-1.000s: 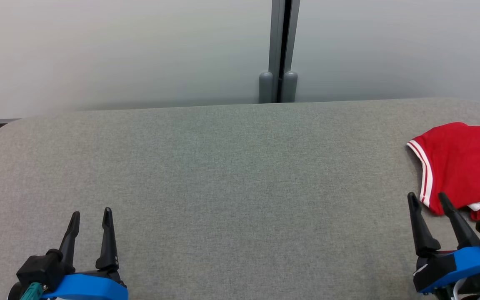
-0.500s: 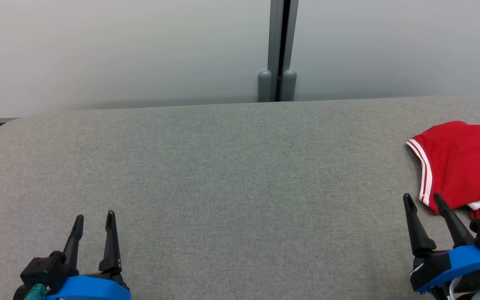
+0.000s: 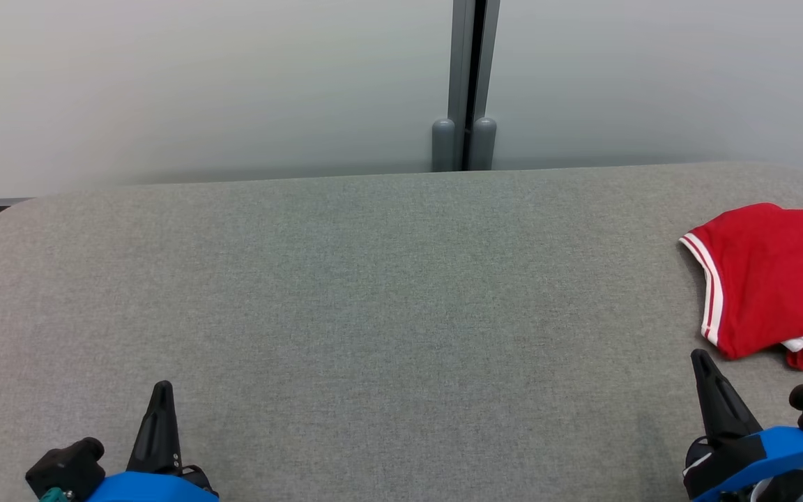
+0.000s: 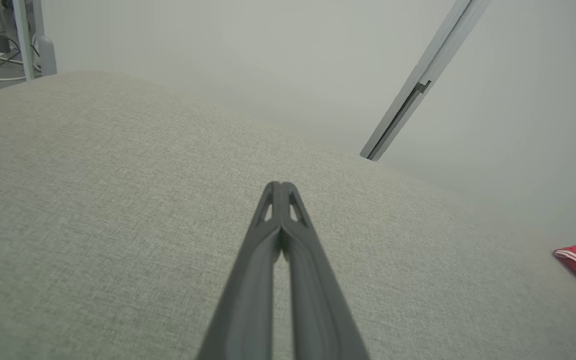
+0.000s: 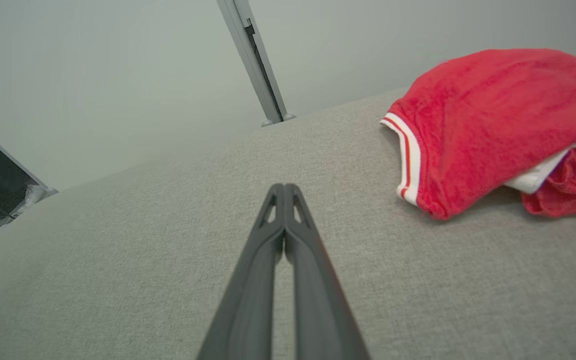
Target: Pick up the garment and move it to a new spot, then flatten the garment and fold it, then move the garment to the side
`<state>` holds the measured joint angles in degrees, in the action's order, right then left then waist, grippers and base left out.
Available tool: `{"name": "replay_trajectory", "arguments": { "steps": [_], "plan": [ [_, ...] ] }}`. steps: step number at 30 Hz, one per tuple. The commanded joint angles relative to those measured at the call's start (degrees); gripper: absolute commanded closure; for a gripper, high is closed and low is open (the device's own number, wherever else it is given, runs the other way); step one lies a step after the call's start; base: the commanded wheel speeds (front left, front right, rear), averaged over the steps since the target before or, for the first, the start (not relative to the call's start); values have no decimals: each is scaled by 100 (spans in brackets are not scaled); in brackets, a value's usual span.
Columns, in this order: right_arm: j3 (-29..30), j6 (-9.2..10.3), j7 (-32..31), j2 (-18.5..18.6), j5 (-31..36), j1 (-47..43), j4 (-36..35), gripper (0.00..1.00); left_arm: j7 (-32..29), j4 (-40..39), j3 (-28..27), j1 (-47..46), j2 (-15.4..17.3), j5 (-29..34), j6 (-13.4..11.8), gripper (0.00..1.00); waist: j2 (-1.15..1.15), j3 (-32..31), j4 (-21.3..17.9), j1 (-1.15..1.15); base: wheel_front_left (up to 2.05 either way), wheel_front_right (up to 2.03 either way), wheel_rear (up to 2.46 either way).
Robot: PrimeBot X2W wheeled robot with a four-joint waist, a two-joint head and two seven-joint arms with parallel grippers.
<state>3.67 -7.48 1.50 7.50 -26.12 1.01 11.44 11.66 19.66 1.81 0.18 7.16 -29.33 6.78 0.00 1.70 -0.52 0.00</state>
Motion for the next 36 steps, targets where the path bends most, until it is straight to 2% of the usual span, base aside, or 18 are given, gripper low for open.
{"name": "replay_trajectory", "arguments": {
  "steps": [1, 19, 36],
  "plan": [
    [33, 0, -33, 2, -237, 146, -75, 100, -44, -121, -76, -160, 26, -210, 12, 100, 0, -2, 2, 0, 0, 0, 0],
    [87, -1, -208, -108, -1792, 244, -11, 100, -468, -245, -257, -286, -83, -1690, 29, 100, 0, -26, 10, 0, 0, 0, 0],
    [136, -1, -351, -195, -2931, 327, 50, 100, -788, -327, -400, -381, -160, -2777, 42, 100, 0, -47, 17, 0, 0, 0, 0]
  ]
}}
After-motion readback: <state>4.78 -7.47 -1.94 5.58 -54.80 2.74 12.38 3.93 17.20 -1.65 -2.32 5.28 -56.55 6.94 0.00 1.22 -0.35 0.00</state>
